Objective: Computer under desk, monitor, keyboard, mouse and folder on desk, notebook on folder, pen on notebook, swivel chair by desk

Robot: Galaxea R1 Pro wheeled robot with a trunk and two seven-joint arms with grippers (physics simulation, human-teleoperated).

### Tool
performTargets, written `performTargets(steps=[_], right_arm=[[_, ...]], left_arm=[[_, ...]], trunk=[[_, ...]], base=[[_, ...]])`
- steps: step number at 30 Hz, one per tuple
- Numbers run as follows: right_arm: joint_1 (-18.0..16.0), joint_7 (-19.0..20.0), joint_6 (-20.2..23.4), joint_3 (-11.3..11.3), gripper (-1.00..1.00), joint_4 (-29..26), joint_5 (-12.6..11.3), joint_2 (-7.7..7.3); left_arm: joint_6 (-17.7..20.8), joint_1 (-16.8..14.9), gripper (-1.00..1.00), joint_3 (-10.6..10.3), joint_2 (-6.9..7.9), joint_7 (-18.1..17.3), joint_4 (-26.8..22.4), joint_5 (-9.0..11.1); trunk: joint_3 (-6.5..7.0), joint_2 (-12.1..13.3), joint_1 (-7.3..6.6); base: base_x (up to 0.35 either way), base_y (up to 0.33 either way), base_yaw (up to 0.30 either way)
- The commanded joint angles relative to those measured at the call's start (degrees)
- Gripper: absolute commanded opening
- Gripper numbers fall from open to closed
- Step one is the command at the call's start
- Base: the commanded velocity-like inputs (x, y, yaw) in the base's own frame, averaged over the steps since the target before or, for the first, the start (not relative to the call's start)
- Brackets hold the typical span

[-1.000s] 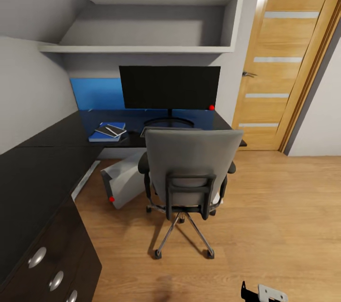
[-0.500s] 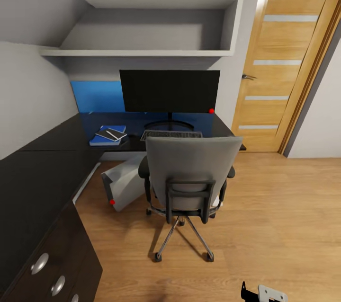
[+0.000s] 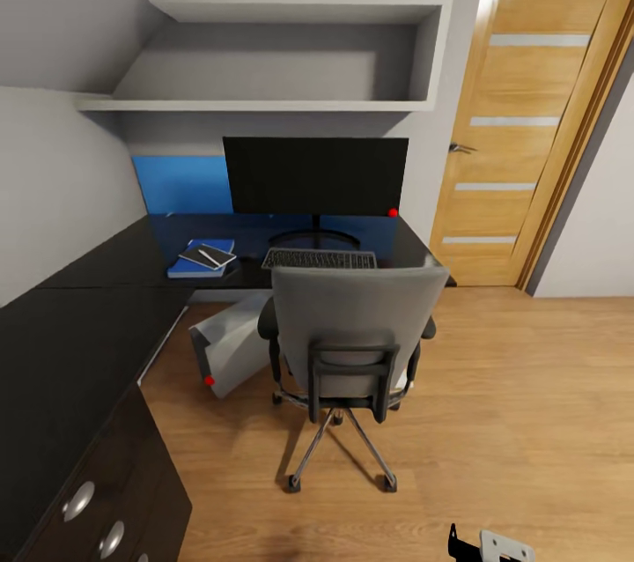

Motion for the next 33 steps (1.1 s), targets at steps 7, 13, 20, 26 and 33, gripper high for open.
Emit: performTargets(steps=[7, 13, 20, 26, 33], right_arm=[[-0.06, -0.26, -0.12, 0.50, 1.00, 0.14, -0.13, 0.02], [-0.06, -0.26, -0.12, 0.48, 1.00, 0.15, -0.13, 0.02], [-0.06, -0.26, -0.12, 0.48, 1.00, 0.16, -0.13, 0.02], [-0.06, -0.26, -0.12, 0.51, 1.00, 0.16, -0.13, 0.02], [-0.06, -0.26, -0.12, 0.48, 1.00, 0.15, -0.13, 0.02]], left_arm=[[-0.03, -0.02, 1.00, -0.48, -0.01, 0.36, 0.00, 0.15], [0.05, -0.02, 1.00, -0.48, -0.01, 0.37, 0.00, 0.15], [1.37, -0.02, 1.00, -0.59, -0.06, -0.71, 0.00, 0.03], [17.93, -0.02, 1.00, -0.55, -0.03, -2.68, -0.07, 0.00], [22.82, -0.02, 1.00, -0.48, -0.06, -2.86, -0.08, 0.06]], trunk=[[1.21, 2.80, -1.55], [2.29, 5.20, -2.87], [3.54, 8.01, -4.41], [4.62, 10.42, -5.72], [5.88, 13.22, -7.26]], base=[[0.000, 0.000, 0.000], [0.000, 0.000, 0.000], [0.000, 0.000, 0.000], [0.000, 0.000, 0.000], [0.000, 0.000, 0.000]])
